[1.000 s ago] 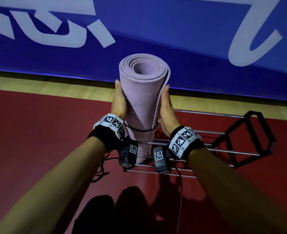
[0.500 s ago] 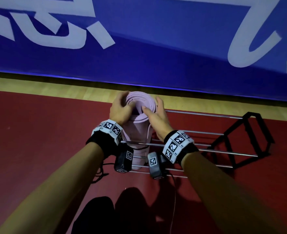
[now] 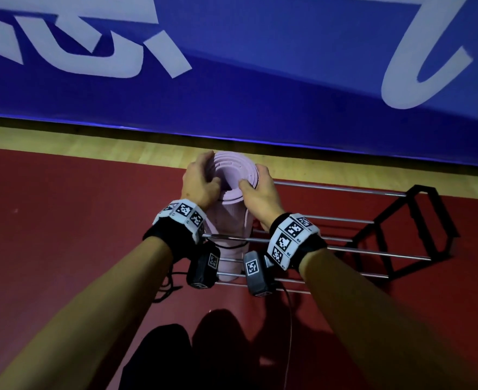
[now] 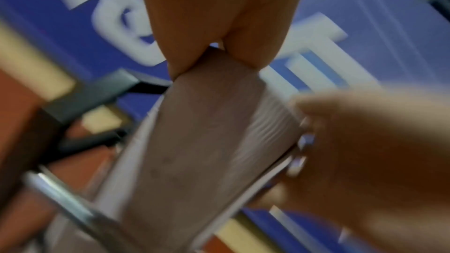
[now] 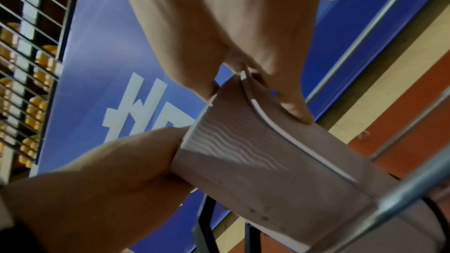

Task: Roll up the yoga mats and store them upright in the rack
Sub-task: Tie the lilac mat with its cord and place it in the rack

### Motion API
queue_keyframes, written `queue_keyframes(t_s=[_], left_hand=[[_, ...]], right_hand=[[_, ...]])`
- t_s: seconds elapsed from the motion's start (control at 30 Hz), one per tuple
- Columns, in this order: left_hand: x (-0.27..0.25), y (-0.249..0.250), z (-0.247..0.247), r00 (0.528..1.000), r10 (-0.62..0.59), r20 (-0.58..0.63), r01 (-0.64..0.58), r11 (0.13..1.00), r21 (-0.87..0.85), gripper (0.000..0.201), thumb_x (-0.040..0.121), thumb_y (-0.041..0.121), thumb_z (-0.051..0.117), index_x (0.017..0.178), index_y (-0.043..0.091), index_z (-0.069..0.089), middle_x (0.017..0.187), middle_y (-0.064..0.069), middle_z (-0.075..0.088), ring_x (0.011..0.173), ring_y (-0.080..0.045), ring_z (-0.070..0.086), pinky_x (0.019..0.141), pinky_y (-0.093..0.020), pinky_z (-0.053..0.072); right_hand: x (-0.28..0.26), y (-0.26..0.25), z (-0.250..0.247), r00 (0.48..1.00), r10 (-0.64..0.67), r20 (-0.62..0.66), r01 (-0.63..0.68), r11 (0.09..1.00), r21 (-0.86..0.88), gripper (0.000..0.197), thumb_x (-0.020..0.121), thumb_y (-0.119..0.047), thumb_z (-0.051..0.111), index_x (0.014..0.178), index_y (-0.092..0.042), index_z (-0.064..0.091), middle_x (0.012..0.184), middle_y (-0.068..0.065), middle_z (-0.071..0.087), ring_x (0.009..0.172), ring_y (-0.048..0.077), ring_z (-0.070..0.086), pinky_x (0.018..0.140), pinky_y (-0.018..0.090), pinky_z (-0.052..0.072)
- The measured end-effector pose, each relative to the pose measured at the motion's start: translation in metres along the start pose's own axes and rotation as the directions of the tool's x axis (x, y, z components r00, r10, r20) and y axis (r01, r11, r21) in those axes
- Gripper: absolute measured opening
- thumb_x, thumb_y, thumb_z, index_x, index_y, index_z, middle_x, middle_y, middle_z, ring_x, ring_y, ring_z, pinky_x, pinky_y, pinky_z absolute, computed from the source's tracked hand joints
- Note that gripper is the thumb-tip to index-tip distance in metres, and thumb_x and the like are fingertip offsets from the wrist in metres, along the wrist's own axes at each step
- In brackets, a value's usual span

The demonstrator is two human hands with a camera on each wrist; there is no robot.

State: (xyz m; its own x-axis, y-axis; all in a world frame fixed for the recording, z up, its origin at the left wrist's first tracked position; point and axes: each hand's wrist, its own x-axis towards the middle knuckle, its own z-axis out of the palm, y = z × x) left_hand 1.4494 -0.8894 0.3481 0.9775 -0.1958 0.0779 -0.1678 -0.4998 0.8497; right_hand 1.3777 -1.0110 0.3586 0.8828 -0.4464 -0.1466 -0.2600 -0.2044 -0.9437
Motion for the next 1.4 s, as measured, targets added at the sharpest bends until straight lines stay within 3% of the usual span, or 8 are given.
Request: queue_keyframes(t_s=[0.17,0.53,0.7,0.83,1.03,1.13,1.27,1.4], left_hand=[[0.003,0.006,-0.006,0.998,-0.065,-0.024,0.063,0.995,-0.075,0.061,0.081,-0.003,0.062,0.140,0.011,0.054,0.133,-0.005,0.063,0.123,-0.016,0.058,0.100,-0.014,0.039],[0.002,-0.002,-0.019,0.999,-0.022,0.031,0.020,0.998,0.067,0.057,0.085,0.017,0.066,0.140,0.023,0.052,0.130,-0.005,0.064,0.119,-0.024,0.059,0.100,-0.027,0.044],[-0.010,-0.007,-0.040,0.994,-0.105,-0.041,0.100,0.989,-0.111,0.043,0.089,0.027,0.063,0.130,0.021,0.058,0.117,-0.005,0.063,0.110,-0.022,0.061,0.098,-0.039,0.050],[-0.033,-0.026,-0.074,0.985,-0.161,-0.061,0.131,0.932,-0.337,0.034,0.088,0.031,0.064,0.119,0.015,0.065,0.096,0.001,0.063,0.090,-0.016,0.060,0.083,-0.031,0.049],[-0.091,-0.115,-0.119,0.964,-0.225,0.143,0.266,0.775,-0.573,0.011,0.100,0.015,0.051,0.101,0.013,0.062,0.089,-0.008,0.063,0.072,-0.015,0.059,0.063,-0.025,0.050],[-0.105,-0.179,-0.112,0.939,-0.276,0.207,0.345,0.765,-0.544,0.015,0.102,0.019,0.049,0.093,0.015,0.061,0.079,-0.006,0.059,0.067,-0.016,0.057,0.060,-0.025,0.053],[-0.122,-0.248,-0.101,0.906,-0.355,0.232,0.424,0.773,-0.472,0.020,0.104,0.025,0.049,0.097,0.011,0.062,0.075,-0.003,0.060,0.070,-0.021,0.060,0.071,-0.034,0.054],[-0.154,-0.258,-0.100,0.877,-0.379,0.296,0.478,0.747,-0.462,0.020,0.105,0.020,0.047,0.096,0.010,0.062,0.076,-0.005,0.062,0.065,-0.018,0.061,0.059,-0.027,0.054]], right_hand=[[0.005,-0.004,0.002,1.000,-0.022,0.008,0.022,1.000,-0.020,0.045,0.095,-0.014,0.054,0.139,-0.010,0.045,0.127,0.007,0.062,0.114,0.023,0.060,0.102,0.040,0.049],[-0.003,-0.003,0.007,1.000,-0.002,0.007,0.003,0.997,-0.072,0.061,0.096,-0.028,0.058,0.150,-0.016,0.033,0.145,0.008,0.052,0.131,0.026,0.050,0.111,0.031,0.037],[-0.037,-0.040,0.023,0.944,-0.239,-0.229,0.215,0.969,-0.124,0.052,0.096,-0.020,0.060,0.145,-0.008,0.045,0.144,0.011,0.050,0.135,0.025,0.044,0.109,0.026,0.031],[-0.077,-0.061,0.065,0.924,-0.299,-0.238,0.339,0.929,0.149,0.038,0.098,-0.019,0.060,0.135,-0.009,0.054,0.133,0.009,0.061,0.119,0.014,0.059,0.104,0.028,0.047],[-0.113,0.001,0.169,0.989,-0.146,0.029,0.118,0.889,0.442,0.019,0.101,-0.015,0.057,0.120,-0.013,0.059,0.110,0.013,0.069,0.101,0.028,0.071,0.083,0.040,0.060],[-0.115,0.062,0.217,0.992,-0.067,0.103,0.018,0.908,0.419,0.019,0.101,-0.014,0.056,0.119,-0.008,0.062,0.112,0.016,0.070,0.098,0.027,0.072,0.075,0.034,0.059],[-0.130,0.130,0.245,0.985,0.048,0.164,-0.104,0.930,0.352,0.022,0.104,-0.015,0.051,0.123,-0.008,0.061,0.106,0.005,0.071,0.084,0.006,0.072,0.072,0.026,0.058],[-0.162,0.153,0.241,0.982,0.125,0.142,-0.165,0.933,0.318,0.023,0.104,-0.017,0.052,0.123,-0.009,0.062,0.112,0.010,0.070,0.091,0.015,0.070,0.076,0.030,0.058]])
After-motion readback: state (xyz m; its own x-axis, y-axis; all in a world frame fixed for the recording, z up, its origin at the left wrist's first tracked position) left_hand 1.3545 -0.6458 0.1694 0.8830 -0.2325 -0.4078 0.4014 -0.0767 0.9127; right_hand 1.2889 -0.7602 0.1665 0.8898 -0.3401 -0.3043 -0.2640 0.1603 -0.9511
